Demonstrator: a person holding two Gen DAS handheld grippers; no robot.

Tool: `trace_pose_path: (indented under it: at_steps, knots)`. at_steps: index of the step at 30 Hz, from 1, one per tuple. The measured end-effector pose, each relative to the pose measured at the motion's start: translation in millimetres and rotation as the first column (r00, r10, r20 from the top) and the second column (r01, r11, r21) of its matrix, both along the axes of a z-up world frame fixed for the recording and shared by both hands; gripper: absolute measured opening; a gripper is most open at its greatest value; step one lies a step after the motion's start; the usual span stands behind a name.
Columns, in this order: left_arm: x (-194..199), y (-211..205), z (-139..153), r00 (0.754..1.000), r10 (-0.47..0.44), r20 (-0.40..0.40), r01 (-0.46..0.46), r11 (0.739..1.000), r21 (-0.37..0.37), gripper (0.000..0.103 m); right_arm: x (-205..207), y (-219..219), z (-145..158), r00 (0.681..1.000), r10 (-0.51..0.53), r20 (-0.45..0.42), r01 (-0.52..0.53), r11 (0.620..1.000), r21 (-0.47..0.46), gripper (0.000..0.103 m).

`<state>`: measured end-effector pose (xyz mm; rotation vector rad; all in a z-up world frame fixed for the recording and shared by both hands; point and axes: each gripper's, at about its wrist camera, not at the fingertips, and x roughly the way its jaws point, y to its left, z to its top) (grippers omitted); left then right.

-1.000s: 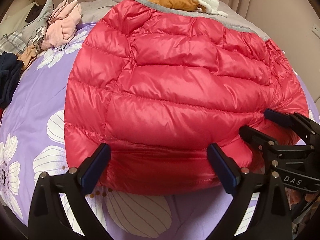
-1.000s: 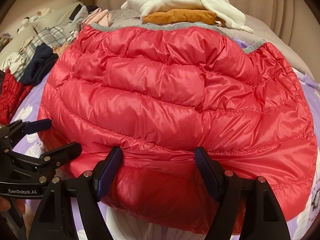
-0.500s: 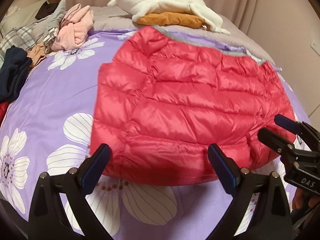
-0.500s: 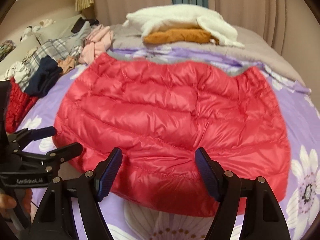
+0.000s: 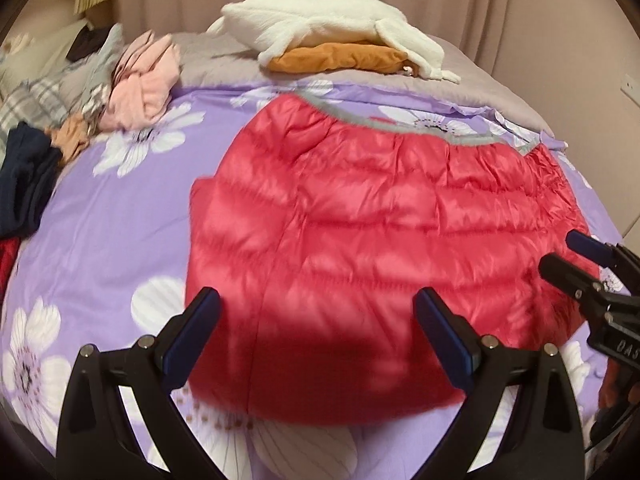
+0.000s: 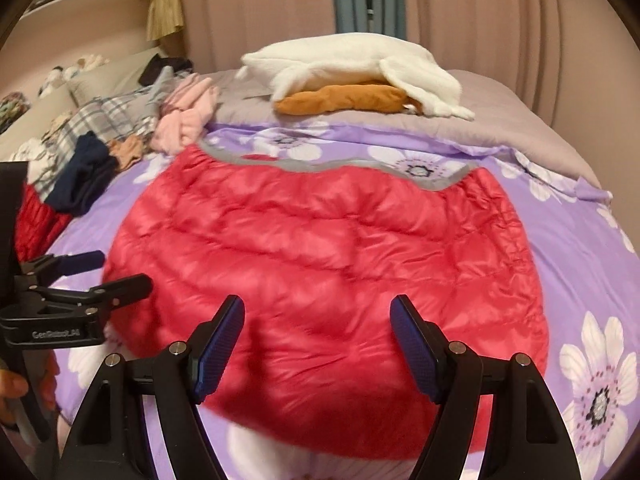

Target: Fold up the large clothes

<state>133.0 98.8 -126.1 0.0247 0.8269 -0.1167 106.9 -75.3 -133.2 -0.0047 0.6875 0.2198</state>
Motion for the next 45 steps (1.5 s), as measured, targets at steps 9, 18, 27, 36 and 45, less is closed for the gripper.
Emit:
trace_pose_path:
  at_steps: [9,18,27,36,45]
  knots:
    - [55.4,-18.3,-2.9,0.999,-0.027,0.026,0.026,0.999,0.036,0.098,44.1,-31.3,-4.0,0.993,-0.121,0.020,0.121,0.993,0.006,0.075]
    - [90.5,-15.3,-31.8,0.996,-0.029,-0.085,0.030,1.000,0.003,0.103,76.8,-36.8,-38.8,0.985,-0.140,-0.099,0.140,0.990,-0.003,0.078]
    - [95.5,-17.8,-41.0,0.994,-0.045,-0.097,0.046,0.999,0.007,0.103,86.2,-39.9,-50.1,0.983,-0.128,-0.132,0.131,0.991,0.014,0.080]
    - [73.8,-19.3,-25.6,0.999,0.008,-0.047,-0.006,0.999,0.033,0.102,84.2,-41.4,-42.1,0.982,-0.130,-0.135,0.134,0.991,0.022,0.080]
    - [29.2,-0.5,-22.8,1.000,0.000,0.006,-0.001,0.997,0.075,0.103,42.3,-48.9,-25.0,0.990,-0.126,-0.057,0.129,0.990,0.059,0.080]
